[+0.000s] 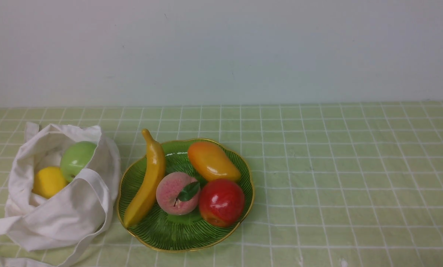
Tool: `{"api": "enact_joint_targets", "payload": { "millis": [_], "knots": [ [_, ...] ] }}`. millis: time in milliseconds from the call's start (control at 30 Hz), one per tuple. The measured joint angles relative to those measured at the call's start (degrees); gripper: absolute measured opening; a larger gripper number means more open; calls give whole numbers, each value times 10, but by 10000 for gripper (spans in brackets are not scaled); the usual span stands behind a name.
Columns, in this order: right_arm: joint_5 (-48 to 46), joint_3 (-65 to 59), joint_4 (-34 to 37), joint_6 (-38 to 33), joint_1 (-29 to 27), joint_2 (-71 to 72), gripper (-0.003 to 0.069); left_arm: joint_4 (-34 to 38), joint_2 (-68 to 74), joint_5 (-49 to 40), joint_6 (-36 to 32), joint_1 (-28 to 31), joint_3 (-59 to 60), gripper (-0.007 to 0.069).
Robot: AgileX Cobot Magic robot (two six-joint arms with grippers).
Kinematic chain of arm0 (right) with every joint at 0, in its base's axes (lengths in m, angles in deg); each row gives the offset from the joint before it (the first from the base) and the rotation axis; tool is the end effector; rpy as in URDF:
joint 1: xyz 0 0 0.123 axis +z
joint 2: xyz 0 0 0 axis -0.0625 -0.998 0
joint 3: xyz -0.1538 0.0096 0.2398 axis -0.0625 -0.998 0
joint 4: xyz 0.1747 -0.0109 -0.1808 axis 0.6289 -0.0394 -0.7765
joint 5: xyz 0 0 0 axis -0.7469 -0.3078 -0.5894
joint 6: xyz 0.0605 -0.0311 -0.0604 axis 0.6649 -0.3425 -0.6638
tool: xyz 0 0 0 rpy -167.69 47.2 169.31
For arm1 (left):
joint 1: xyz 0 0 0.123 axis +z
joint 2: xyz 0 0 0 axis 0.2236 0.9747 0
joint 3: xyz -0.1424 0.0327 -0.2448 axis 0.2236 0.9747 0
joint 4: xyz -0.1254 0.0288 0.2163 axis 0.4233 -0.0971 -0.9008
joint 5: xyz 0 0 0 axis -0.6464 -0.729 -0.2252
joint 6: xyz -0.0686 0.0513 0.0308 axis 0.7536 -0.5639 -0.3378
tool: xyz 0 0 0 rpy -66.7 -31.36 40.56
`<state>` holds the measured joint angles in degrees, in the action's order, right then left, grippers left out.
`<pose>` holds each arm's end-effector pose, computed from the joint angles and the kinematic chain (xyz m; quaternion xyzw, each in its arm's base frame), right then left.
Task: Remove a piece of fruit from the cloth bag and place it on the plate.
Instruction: Use the left arm to grab an apple from the bag
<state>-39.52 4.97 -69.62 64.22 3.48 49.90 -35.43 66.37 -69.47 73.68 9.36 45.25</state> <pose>0.0529 -0.0003 0.1723 0.0065 0.8031 0.0024 0.5958 0.0522 -0.0007 0.1705 0.0204 0.8086 -0.0046 0.5879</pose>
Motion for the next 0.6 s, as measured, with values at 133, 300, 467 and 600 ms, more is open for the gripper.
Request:
{"api": "enact_joint_targets", "payload": {
  "millis": [133, 300, 467, 600],
  "knots": [
    [0, 0, 0, 0, 0, 0, -15, 0, 0, 0, 0, 0, 0, -8],
    [0, 0, 0, 0, 0, 0, -15, 0, 0, 0, 0, 0, 0, -8],
    [0, 0, 0, 0, 0, 0, -15, 87, 0, 0, 56, 0, 0, -8],
    [0, 0, 0, 0, 0, 0, -15, 294, 0, -1, 165, 0, 0, -8]
  ]
}}
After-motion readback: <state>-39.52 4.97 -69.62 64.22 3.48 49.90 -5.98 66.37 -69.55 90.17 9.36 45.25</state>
